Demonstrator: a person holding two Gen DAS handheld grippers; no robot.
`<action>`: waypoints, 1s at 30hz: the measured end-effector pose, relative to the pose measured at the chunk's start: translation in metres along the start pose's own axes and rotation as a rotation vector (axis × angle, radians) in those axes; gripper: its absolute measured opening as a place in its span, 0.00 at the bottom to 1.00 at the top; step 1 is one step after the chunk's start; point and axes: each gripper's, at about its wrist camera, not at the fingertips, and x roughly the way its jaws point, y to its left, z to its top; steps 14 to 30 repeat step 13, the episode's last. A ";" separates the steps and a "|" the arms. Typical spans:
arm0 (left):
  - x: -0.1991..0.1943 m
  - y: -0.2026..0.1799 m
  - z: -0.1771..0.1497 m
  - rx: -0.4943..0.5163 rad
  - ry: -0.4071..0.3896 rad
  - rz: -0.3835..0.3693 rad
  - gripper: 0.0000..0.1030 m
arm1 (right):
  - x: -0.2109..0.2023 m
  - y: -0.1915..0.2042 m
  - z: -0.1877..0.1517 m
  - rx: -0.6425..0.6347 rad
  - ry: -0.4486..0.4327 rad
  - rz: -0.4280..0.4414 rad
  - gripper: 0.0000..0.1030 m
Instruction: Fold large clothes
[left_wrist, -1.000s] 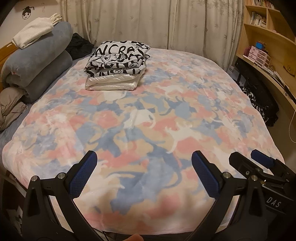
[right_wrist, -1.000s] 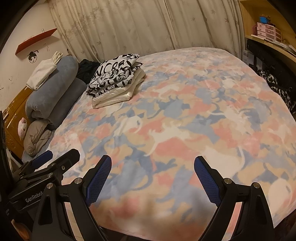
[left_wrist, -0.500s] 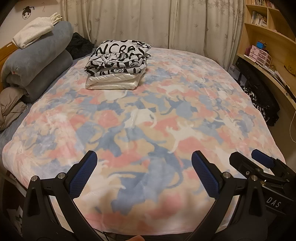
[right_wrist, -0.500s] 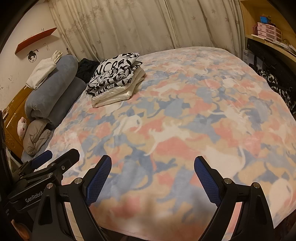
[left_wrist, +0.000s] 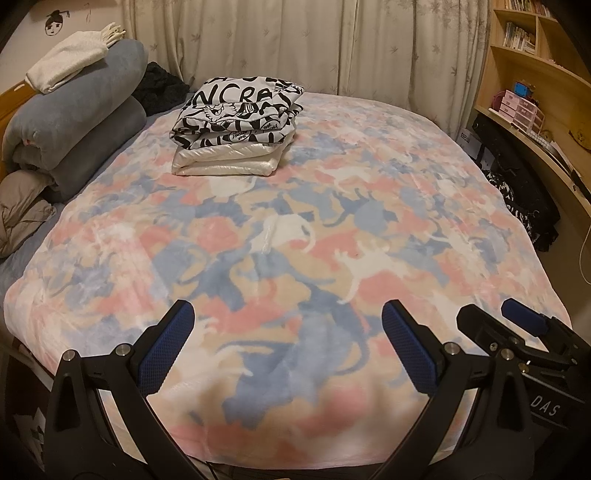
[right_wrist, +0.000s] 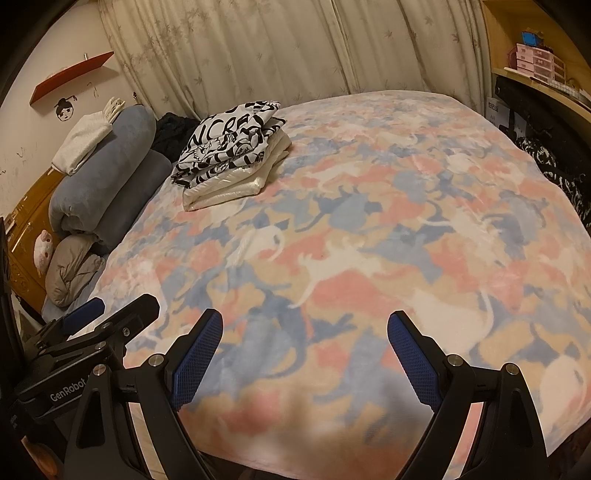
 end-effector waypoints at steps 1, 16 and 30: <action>0.000 -0.001 0.001 0.001 0.000 0.000 0.97 | 0.000 0.000 0.000 0.001 0.001 0.000 0.89; 0.001 0.001 0.001 0.000 0.009 0.000 0.96 | 0.000 0.003 0.000 0.003 0.001 -0.003 0.89; 0.001 0.001 0.001 0.000 0.009 0.000 0.96 | 0.000 0.003 0.000 0.003 0.001 -0.003 0.89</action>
